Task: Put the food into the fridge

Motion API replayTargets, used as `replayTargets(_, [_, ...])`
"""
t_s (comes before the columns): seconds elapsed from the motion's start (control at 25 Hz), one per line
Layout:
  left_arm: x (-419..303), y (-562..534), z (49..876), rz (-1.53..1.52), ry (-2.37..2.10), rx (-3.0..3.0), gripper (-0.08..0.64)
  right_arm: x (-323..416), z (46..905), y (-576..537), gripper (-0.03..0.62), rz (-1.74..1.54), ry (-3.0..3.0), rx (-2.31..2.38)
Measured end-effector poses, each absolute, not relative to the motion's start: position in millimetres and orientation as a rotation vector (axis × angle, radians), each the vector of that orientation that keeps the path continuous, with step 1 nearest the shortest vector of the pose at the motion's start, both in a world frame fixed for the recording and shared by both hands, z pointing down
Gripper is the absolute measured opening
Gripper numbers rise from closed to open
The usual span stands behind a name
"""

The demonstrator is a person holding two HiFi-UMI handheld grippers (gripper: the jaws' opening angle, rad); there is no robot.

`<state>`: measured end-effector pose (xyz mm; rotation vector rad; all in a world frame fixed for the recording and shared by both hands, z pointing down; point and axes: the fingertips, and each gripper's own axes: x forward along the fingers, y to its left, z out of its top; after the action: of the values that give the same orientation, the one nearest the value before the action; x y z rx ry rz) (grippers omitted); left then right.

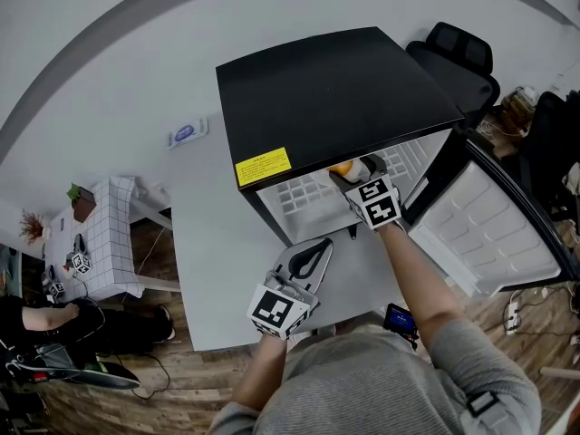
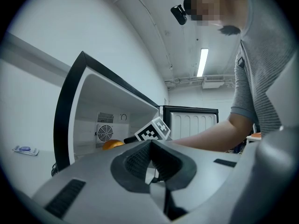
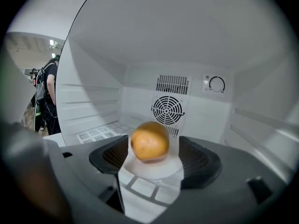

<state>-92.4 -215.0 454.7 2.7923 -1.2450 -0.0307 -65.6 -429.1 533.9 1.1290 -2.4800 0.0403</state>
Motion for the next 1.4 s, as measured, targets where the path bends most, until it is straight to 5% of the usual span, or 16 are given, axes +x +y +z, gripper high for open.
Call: replayTargets(1.4, [-75, -167, 455, -0.057, -1.178, 2.807, 0.011, -2, 469, -227, 0.324, 0.174, -2.808, 1.193])
